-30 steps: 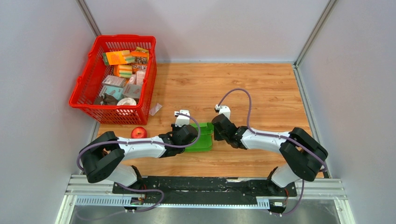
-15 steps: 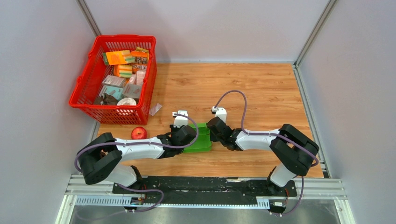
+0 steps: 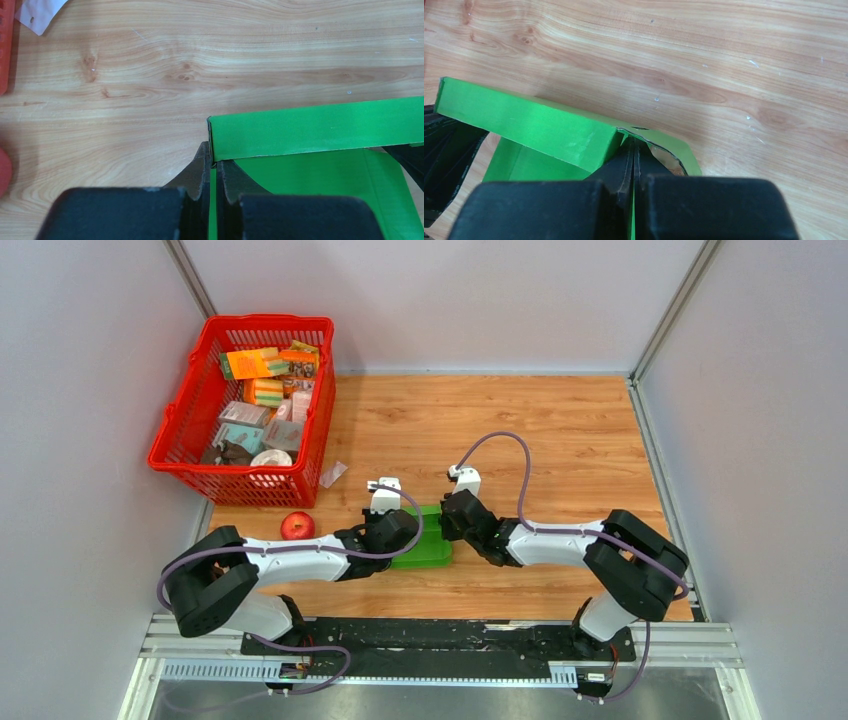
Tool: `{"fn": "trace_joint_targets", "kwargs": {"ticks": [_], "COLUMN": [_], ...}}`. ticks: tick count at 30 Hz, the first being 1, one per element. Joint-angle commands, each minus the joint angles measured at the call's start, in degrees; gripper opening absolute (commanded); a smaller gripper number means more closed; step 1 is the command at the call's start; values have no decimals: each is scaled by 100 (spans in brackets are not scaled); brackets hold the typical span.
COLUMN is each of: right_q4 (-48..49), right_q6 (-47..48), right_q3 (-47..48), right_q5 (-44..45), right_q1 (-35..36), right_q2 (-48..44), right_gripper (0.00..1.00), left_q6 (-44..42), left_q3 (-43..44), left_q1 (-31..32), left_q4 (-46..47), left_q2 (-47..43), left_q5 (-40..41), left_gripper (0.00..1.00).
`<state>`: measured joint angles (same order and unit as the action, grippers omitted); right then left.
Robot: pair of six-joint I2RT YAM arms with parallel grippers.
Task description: Fold the paper box
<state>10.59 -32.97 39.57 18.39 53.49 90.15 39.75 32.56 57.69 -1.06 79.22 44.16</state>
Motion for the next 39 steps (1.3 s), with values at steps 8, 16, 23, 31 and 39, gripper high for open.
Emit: {"fn": "trace_joint_targets", "kwargs": {"ticks": [8, 16, 23, 31, 39], "right_q4": [743, 673, -538, -944, -1016], "right_q6": [-279, -324, -70, 317, 599], "right_q3": [-72, -152, -213, -530, -160], "right_q5": [-354, -301, 181, 200, -257], "right_q1": [38, 47, 47, -234, -401], "right_q2": [503, 549, -864, -1729, -1026], "right_gripper": [0, 0, 1, 23, 32], "left_q6": [129, 86, 121, 33, 59], "left_q3": [-100, -92, -179, -214, -258], "left_q1": [23, 23, 23, 23, 23], "left_q4": [-193, -184, -316, -289, -272], "left_q2": [-21, 6, -143, -197, -188], "left_q5": [-162, -145, -22, 13, -101], "left_gripper": [0, 0, 0, 0, 0]}}
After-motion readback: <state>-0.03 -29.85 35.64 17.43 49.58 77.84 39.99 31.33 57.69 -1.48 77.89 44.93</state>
